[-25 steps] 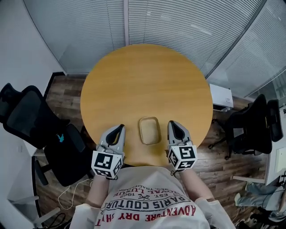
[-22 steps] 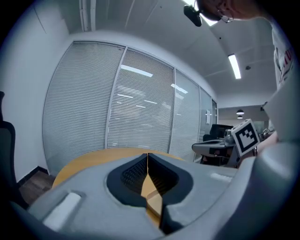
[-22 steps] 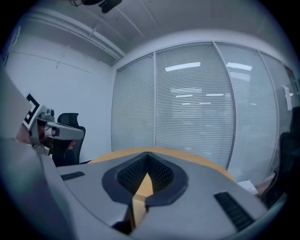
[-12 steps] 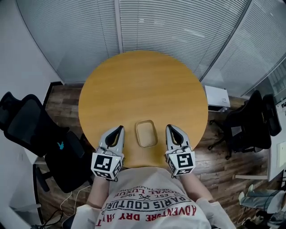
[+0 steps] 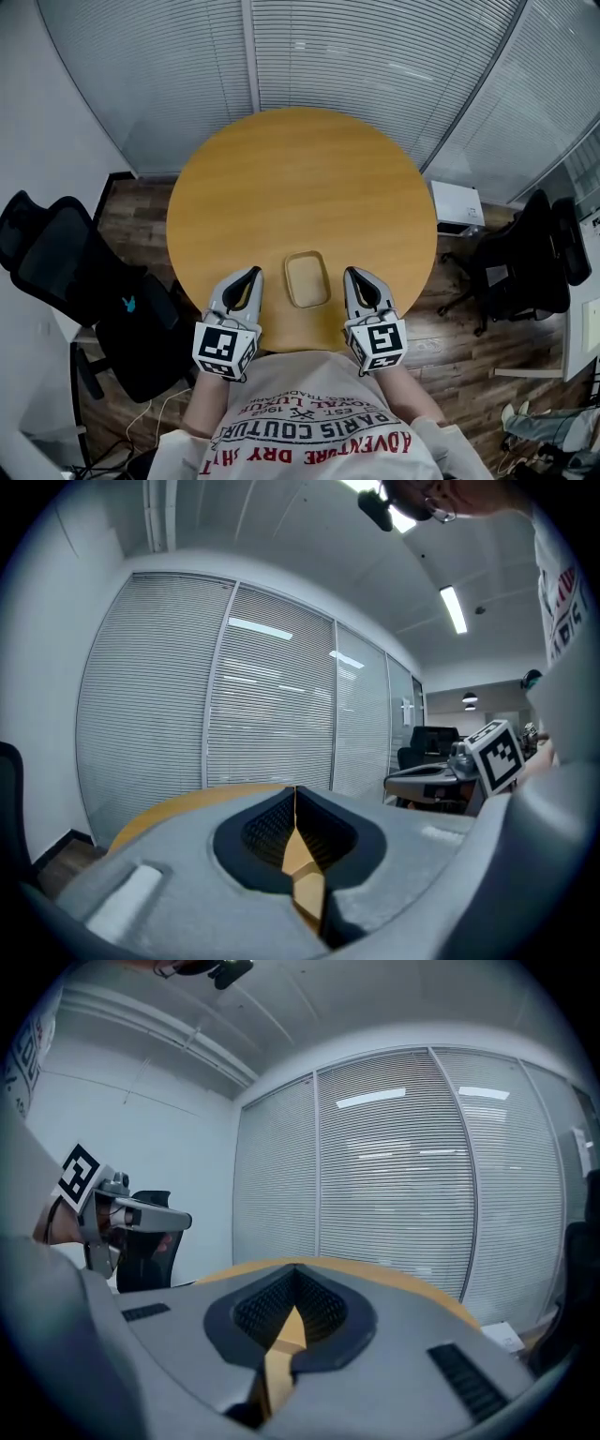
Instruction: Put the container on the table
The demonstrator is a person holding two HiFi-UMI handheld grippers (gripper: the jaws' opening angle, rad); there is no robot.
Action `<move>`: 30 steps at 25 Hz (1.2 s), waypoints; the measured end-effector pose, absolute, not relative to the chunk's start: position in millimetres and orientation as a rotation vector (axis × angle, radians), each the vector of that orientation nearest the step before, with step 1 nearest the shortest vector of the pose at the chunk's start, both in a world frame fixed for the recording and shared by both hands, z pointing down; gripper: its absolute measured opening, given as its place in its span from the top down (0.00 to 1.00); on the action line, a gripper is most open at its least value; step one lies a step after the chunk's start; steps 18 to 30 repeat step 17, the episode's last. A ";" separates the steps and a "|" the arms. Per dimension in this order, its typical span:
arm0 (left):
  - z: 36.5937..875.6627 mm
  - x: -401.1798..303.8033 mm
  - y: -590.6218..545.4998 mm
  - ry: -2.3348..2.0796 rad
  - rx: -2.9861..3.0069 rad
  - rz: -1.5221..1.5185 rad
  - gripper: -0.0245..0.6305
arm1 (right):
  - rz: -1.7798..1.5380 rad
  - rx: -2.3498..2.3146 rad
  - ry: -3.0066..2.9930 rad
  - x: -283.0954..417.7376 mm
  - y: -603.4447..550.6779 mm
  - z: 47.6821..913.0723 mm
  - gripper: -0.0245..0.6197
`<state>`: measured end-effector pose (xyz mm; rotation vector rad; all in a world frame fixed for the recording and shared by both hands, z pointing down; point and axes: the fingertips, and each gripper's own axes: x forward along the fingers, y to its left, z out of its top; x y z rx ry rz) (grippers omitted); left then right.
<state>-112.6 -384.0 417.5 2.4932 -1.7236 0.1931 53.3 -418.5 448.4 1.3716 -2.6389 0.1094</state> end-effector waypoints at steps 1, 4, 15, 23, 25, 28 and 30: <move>417.3 -111.7 -384.1 -1.723 2.495 0.195 0.94 | 0.107 1.373 -2.636 54.1 -418.1 449.0 0.95; 415.2 -105.3 -384.1 -1.714 2.509 0.199 0.94 | 0.119 1.377 -2.627 57.4 -417.6 449.4 0.95; 414.4 -101.8 -382.1 -1.710 2.506 0.179 0.94 | 0.160 1.383 -2.604 59.8 -414.9 454.0 0.95; 416.0 -102.6 -379.0 -1.711 2.500 0.180 0.94 | 0.176 1.384 -2.602 59.9 -412.1 456.0 0.95; 416.0 -102.6 -379.0 -1.711 2.500 0.180 0.94 | 0.176 1.384 -2.602 59.9 -412.1 456.0 0.95; 416.0 -102.6 -379.0 -1.711 2.500 0.180 0.94 | 0.176 1.384 -2.602 59.9 -412.1 456.0 0.95; 416.0 -102.6 -379.0 -1.711 2.500 0.180 0.94 | 0.176 1.384 -2.602 59.9 -412.1 456.0 0.95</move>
